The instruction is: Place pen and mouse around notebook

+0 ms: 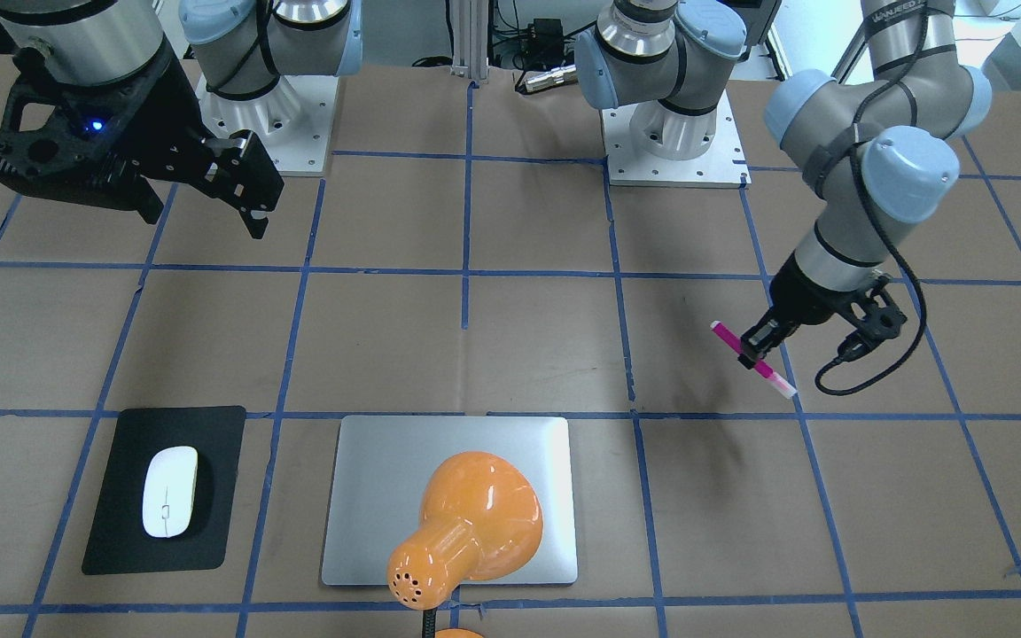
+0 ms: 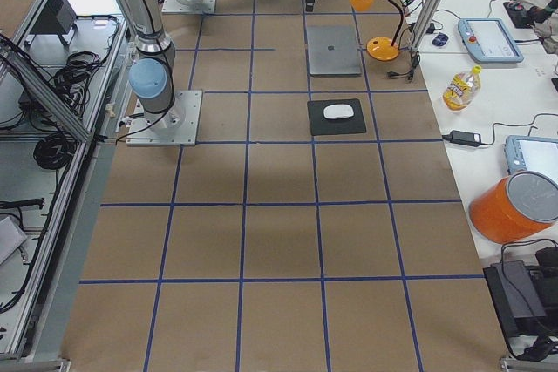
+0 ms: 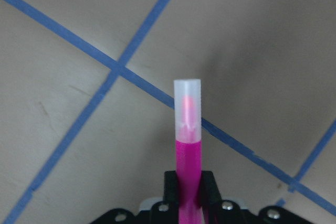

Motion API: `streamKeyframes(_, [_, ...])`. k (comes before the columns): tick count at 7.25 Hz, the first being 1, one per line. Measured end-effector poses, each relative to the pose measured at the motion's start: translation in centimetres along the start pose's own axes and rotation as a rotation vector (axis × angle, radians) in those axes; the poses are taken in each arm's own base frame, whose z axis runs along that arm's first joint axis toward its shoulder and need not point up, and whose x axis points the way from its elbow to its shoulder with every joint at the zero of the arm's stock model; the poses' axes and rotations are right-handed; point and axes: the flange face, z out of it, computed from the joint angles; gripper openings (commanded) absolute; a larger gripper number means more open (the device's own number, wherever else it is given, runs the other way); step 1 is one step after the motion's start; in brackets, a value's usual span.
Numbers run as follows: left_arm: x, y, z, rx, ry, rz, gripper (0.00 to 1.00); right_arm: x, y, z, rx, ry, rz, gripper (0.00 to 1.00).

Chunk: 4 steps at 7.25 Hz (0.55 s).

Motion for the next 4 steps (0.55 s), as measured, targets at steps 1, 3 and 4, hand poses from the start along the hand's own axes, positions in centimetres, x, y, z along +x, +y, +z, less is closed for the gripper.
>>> streamKeyframes(1, [3.0, 3.1, -0.1, -0.009, 0.009, -0.083, 0.0, -0.2, 0.0, 0.2, -0.002, -0.006, -0.002, 1.0])
streamKeyframes(3, [8.1, 9.5, 0.9, -0.037, -0.001, -0.277, 0.0, -0.5, -0.5, 0.9, 0.036, -0.018, -0.01, 1.0])
streamKeyframes(4, [9.6, 11.6, 1.5, -0.048, -0.01, -0.376, 0.0, -0.5, -0.7, 1.5, 0.051, -0.021, -0.014, 1.0])
